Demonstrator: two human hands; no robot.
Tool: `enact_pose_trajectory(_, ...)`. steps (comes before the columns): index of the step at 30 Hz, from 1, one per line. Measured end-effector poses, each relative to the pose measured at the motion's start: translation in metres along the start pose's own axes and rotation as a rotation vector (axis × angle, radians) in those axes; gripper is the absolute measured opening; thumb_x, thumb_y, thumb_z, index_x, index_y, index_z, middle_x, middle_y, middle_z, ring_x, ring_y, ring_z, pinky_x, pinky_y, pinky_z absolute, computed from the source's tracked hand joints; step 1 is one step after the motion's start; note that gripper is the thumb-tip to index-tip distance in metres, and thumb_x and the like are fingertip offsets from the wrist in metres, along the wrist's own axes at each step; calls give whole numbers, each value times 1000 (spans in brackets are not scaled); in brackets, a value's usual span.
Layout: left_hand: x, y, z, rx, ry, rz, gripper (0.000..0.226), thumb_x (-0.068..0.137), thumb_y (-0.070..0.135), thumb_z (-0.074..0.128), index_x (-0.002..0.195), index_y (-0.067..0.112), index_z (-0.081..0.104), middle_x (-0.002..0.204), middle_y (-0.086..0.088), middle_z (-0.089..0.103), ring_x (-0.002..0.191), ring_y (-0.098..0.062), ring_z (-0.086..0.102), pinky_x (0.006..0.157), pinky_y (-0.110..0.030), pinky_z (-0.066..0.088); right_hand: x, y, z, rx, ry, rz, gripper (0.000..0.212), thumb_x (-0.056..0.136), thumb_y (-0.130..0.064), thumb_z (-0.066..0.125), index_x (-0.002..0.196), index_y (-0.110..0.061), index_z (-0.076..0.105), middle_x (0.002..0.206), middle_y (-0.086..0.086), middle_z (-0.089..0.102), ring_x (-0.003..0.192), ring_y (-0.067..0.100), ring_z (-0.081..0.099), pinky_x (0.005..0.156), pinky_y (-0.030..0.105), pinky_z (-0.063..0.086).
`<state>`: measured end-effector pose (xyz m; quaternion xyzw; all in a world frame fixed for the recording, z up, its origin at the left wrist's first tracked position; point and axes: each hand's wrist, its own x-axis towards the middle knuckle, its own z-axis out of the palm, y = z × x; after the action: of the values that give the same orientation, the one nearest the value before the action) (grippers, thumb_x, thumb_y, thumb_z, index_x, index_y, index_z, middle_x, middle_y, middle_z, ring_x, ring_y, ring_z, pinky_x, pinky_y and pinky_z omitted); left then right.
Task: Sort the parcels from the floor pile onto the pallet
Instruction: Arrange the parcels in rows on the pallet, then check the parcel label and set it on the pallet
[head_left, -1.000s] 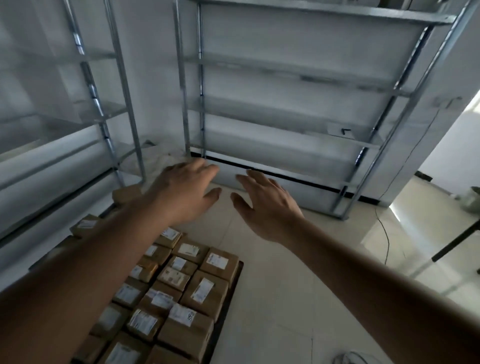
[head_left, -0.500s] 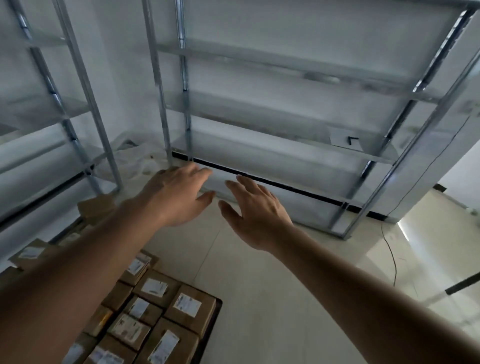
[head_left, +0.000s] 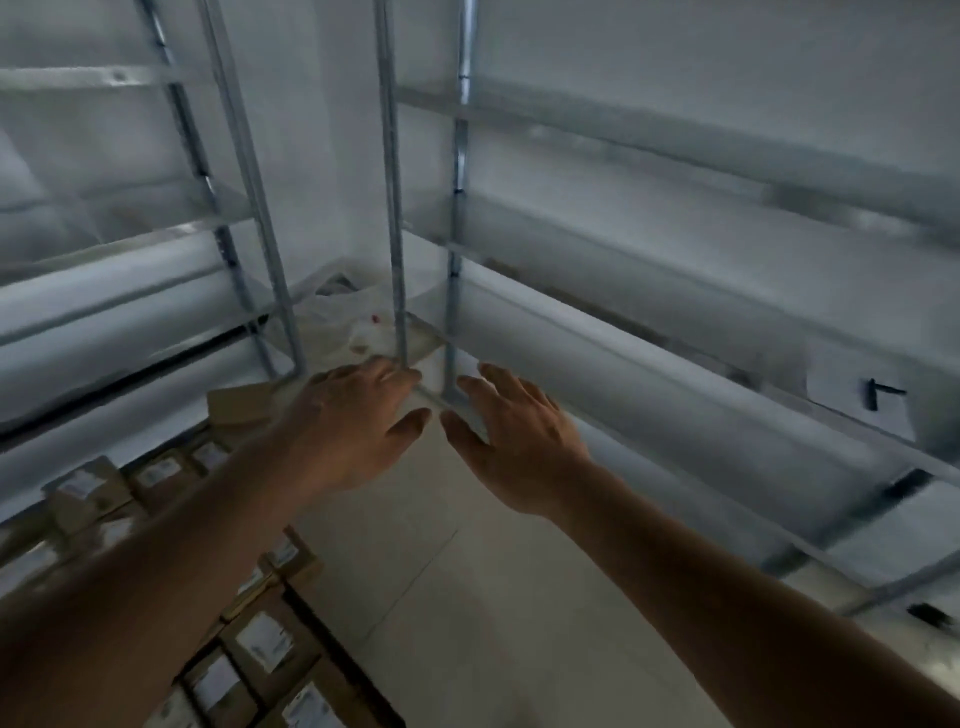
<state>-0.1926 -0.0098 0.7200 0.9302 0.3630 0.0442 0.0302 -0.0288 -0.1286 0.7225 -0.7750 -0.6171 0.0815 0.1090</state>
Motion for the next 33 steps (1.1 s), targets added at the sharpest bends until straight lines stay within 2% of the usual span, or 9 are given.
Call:
enact_pose_trajectory(6, 61, -5, 20, 19, -87, -243, 66, 101, 64, 31, 158, 29, 31, 161, -1, 37, 143, -24, 43, 112, -45, 42, 104, 47, 7, -3, -147, -206, 70, 105, -66, 27, 165, -31, 26, 174, 2, 18, 160, 26, 18, 128, 45, 18)
enact_pose_trajectory(13, 123, -76, 40, 4, -108, -449, 68, 101, 65, 29, 159, 29, 28, 163, -1, 34, 145, -25, 42, 112, -49, 42, 239, 42, 43, 39, -227, -392, 69, 103, -69, 25, 162, -34, 27, 174, -1, 19, 159, 25, 19, 125, 45, 20)
enact_pose_trajectory(16, 149, -122, 58, -28, -127, -529, 66, 103, 62, 33, 159, 27, 29, 164, -4, 32, 144, -27, 43, 112, -48, 43, 302, 28, 71, 22, -285, -451, 68, 103, -69, 26, 162, -34, 28, 173, 0, 20, 158, 26, 19, 125, 46, 20)
enact_pose_trajectory(21, 188, -215, 80, -84, -181, -649, 66, 97, 62, 30, 153, 27, 37, 154, -4, 45, 132, -27, 54, 101, -46, 52, 409, -14, 113, 20, -373, -500, 67, 104, -68, 29, 161, -33, 32, 172, 1, 23, 157, 26, 24, 124, 46, 22)
enact_pose_trajectory(24, 204, -268, 87, -90, -194, -714, 62, 99, 62, 33, 149, 26, 40, 149, -6, 48, 127, -26, 57, 98, -47, 53, 461, -43, 133, 32, -420, -537, 66, 104, -66, 32, 160, -31, 34, 171, 2, 26, 155, 28, 28, 123, 45, 24)
enact_pose_trajectory(28, 215, -321, 103, -118, -204, -797, 49, 103, 55, 45, 143, 28, 46, 145, -4, 52, 123, -25, 59, 88, -40, 54, 521, -73, 155, 19, -529, -609, 66, 105, -65, 31, 161, -30, 33, 172, 2, 24, 156, 27, 27, 123, 46, 25)
enact_pose_trajectory(30, 224, -347, 115, -148, -204, -848, 44, 102, 52, 49, 142, 34, 43, 147, -1, 52, 125, -23, 58, 84, -39, 52, 555, -88, 168, 16, -577, -646, 66, 105, -65, 30, 161, -29, 33, 172, 3, 24, 156, 27, 26, 124, 46, 24)
enact_pose_trajectory(33, 240, -387, 139, -244, -211, -985, 47, 101, 52, 48, 144, 37, 37, 149, -2, 49, 124, -26, 59, 88, -43, 51, 611, -111, 194, 11, -642, -711, 65, 106, -62, 33, 161, -27, 34, 171, 4, 26, 154, 27, 29, 122, 45, 27)
